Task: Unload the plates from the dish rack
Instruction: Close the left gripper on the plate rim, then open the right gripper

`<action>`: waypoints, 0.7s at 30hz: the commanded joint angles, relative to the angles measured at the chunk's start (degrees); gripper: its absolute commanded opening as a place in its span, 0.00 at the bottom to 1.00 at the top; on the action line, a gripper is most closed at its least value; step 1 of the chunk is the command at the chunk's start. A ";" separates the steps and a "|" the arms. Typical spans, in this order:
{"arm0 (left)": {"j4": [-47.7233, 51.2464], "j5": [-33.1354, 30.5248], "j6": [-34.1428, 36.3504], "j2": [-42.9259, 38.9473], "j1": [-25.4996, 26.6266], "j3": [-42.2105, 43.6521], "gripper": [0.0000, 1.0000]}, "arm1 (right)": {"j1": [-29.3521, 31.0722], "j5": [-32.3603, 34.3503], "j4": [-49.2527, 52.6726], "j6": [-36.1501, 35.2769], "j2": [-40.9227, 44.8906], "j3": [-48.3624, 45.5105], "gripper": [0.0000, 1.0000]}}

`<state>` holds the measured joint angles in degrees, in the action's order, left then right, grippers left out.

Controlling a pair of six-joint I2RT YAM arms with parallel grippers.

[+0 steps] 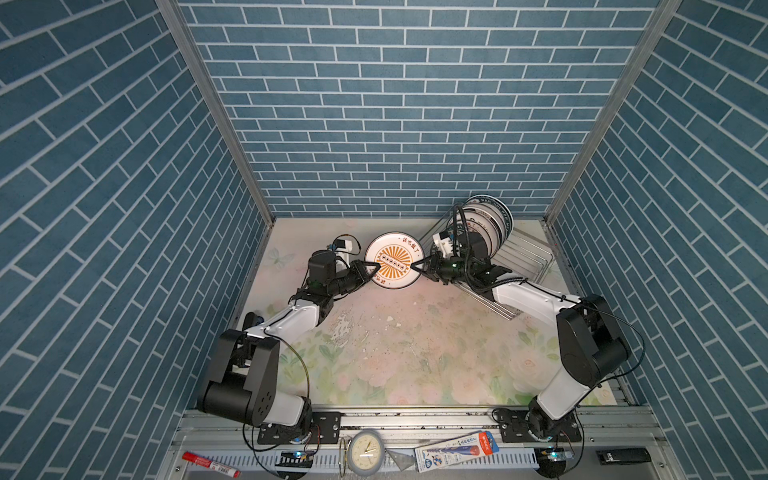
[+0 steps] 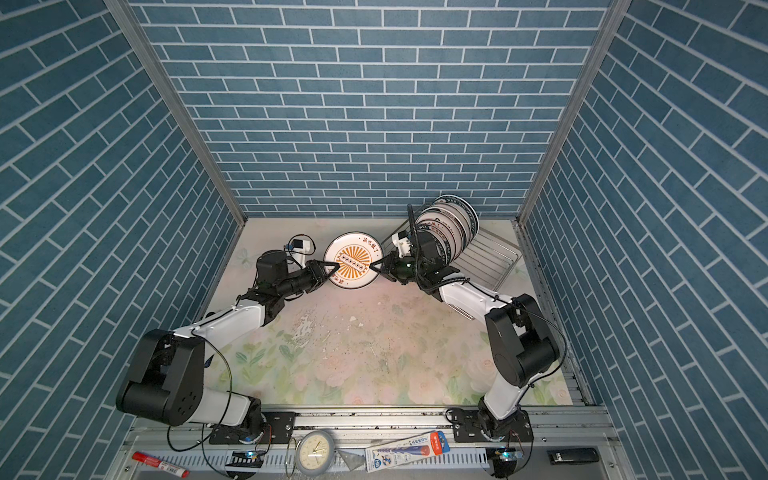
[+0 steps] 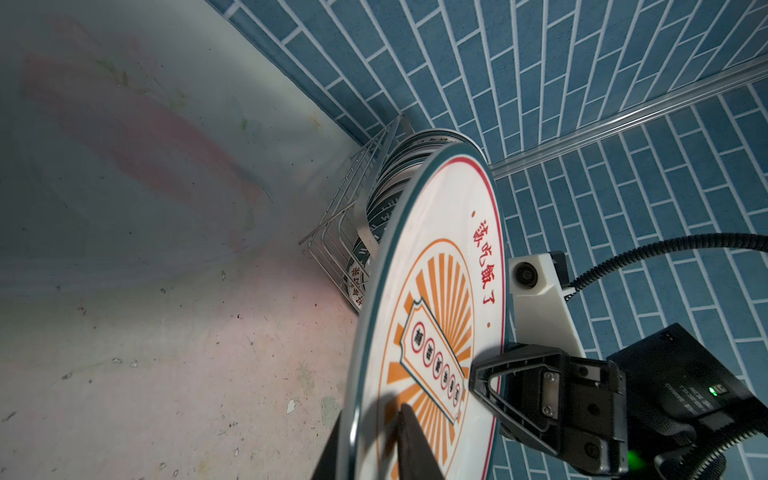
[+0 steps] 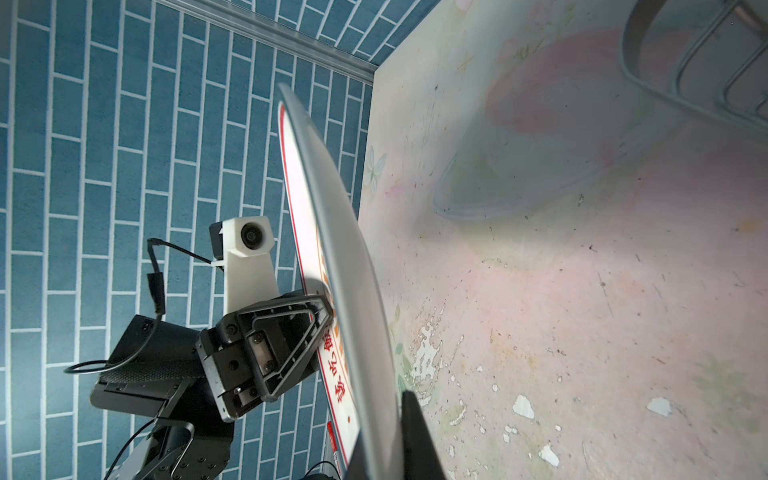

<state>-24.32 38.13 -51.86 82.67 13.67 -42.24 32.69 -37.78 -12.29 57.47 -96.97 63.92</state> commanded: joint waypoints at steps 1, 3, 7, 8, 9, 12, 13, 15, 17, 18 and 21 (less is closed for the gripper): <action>-1.23 2.65 2.28 -0.84 0.41 1.05 0.03 | 2.02 -0.47 -0.32 -2.55 -1.46 4.16 0.00; -1.66 3.33 1.63 -1.09 -0.02 1.33 0.02 | 2.16 -0.44 -0.61 -2.65 -1.64 4.69 0.05; 0.51 3.07 1.59 -2.54 -1.26 1.45 0.00 | 2.17 -0.38 -1.18 -2.64 -1.94 5.08 0.13; 0.70 3.22 1.59 -3.04 -1.60 1.46 0.00 | 2.20 -0.05 -1.61 -2.56 -1.91 4.77 0.14; 1.08 3.34 1.59 -3.43 -1.79 1.46 0.00 | 2.25 0.55 -2.96 -2.18 -1.74 4.26 0.16; 2.22 3.68 1.59 -4.70 -2.07 1.20 0.00 | 2.24 0.78 -4.56 -1.51 -1.95 4.13 0.23; 3.11 3.47 1.73 -5.03 -2.11 1.03 0.00 | 2.25 0.56 -4.97 -1.25 -2.16 4.18 0.27; 4.76 3.05 1.97 -5.66 -2.40 0.67 0.00 | 2.21 0.43 -5.59 -0.79 -2.59 4.28 0.37; 6.04 2.75 2.05 -6.12 -2.80 0.43 0.00 | 2.22 0.79 -6.00 -0.61 -2.70 4.03 0.39; 6.70 2.52 2.04 -6.42 -3.07 0.48 0.00 | 2.18 1.07 -6.03 -0.63 -2.70 3.93 0.43; 8.06 2.07 2.16 -7.14 -4.11 0.71 0.00 | 2.20 1.92 -5.43 -0.99 -2.66 3.83 0.46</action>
<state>-18.96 40.38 -51.18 76.71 10.79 -41.60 34.52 -36.67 -14.85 56.73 -99.24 65.87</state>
